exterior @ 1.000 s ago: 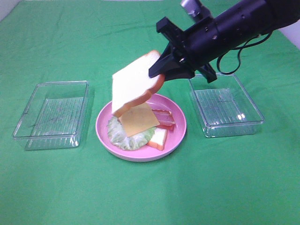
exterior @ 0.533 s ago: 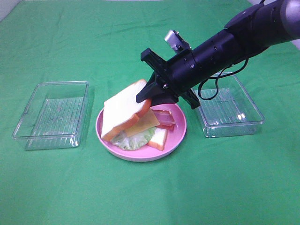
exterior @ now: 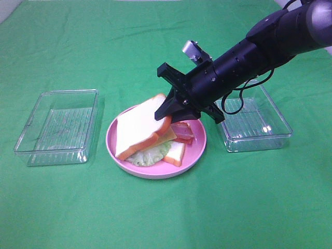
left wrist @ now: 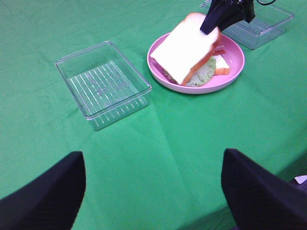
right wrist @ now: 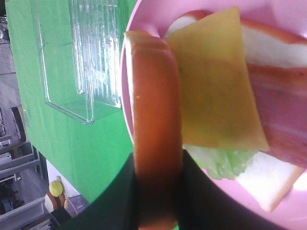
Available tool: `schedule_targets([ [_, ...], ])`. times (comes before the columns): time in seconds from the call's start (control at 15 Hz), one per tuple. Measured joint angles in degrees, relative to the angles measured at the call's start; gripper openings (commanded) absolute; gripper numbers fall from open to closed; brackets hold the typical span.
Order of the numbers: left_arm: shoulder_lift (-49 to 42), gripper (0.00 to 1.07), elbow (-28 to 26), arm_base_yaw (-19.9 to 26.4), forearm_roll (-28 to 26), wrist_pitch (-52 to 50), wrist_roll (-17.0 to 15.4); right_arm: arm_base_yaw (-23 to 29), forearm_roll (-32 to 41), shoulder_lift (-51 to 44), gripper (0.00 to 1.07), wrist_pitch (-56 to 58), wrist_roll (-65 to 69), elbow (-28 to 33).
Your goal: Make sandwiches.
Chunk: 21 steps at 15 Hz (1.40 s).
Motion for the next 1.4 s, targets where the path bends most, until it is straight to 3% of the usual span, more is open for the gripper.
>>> schedule_targets([
  [0.2,0.0,0.75,0.0,0.0,0.0,0.0,0.0,0.0,-3.67,0.0,0.54,-0.06,1.49,0.0],
  [0.33,0.0,0.75,0.0,0.0,0.0,0.0,0.0,0.0,-8.02,0.0,0.67,0.0,2.98,0.0],
  [0.6,0.0,0.75,0.0,0.0,0.0,0.0,0.0,0.0,-18.39,-1.78,0.69,0.06,6.93,0.0],
  [0.73,0.0,0.75,0.0,0.0,0.0,0.0,0.0,0.0,-31.63,-8.37,0.69,0.63,12.83,0.0],
  [1.07,0.0,0.75,0.0,0.0,0.0,0.0,0.0,0.0,-50.88,-21.54,0.69,10.03,19.37,0.0],
  [1.27,0.0,0.75,0.0,0.0,0.0,0.0,0.0,0.0,-55.63,-33.29,0.69,13.75,20.05,3.55],
  [1.4,0.0,0.75,0.0,0.0,0.0,0.0,0.0,0.0,-56.15,-42.63,0.69,14.04,20.05,9.45],
])
